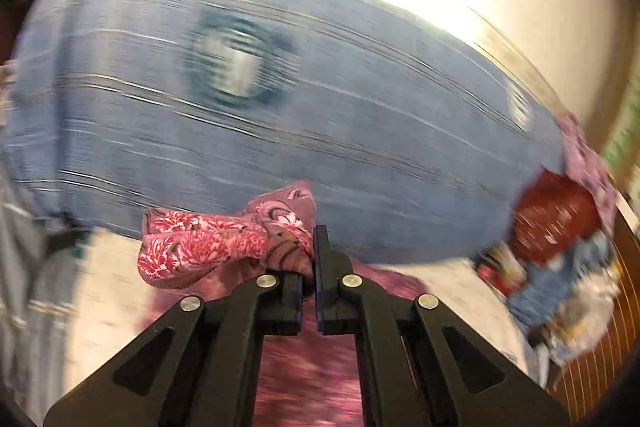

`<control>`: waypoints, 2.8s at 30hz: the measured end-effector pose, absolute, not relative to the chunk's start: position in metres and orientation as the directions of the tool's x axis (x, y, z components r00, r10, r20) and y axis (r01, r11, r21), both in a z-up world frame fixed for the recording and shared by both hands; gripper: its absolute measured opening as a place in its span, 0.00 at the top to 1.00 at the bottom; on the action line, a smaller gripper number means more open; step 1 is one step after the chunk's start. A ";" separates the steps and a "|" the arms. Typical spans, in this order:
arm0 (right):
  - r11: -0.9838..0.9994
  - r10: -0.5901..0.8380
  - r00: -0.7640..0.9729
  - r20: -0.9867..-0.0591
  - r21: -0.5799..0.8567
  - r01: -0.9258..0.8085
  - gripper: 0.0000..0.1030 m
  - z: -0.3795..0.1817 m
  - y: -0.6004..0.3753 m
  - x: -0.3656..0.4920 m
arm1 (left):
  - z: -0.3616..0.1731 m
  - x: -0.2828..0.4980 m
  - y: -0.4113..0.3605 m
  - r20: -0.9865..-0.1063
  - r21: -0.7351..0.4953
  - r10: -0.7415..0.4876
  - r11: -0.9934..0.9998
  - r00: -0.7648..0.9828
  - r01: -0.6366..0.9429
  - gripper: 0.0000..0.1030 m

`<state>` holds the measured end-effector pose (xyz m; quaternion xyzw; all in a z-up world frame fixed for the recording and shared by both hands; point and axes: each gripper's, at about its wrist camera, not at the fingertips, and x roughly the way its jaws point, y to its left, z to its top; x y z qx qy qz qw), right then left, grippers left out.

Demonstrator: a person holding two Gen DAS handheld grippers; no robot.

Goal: Fold small clothes

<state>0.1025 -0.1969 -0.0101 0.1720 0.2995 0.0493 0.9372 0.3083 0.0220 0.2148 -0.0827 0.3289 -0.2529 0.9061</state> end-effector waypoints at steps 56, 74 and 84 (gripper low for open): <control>0.805 0.105 0.833 -0.544 0.538 0.250 0.43 0.008 -0.260 0.099 | 0.005 0.341 0.081 -0.740 -0.620 -0.595 0.784 0.314 0.026 0.35; 0.908 0.096 0.806 -0.584 0.383 0.168 0.97 0.007 -0.259 0.149 | -0.019 0.332 0.127 -0.750 -0.610 -0.548 0.789 0.371 -0.068 0.93; 0.830 0.170 0.836 -0.522 0.533 0.165 0.46 0.010 -0.275 0.135 | 0.039 0.302 0.150 -0.666 -0.635 -0.590 0.769 0.457 0.066 0.73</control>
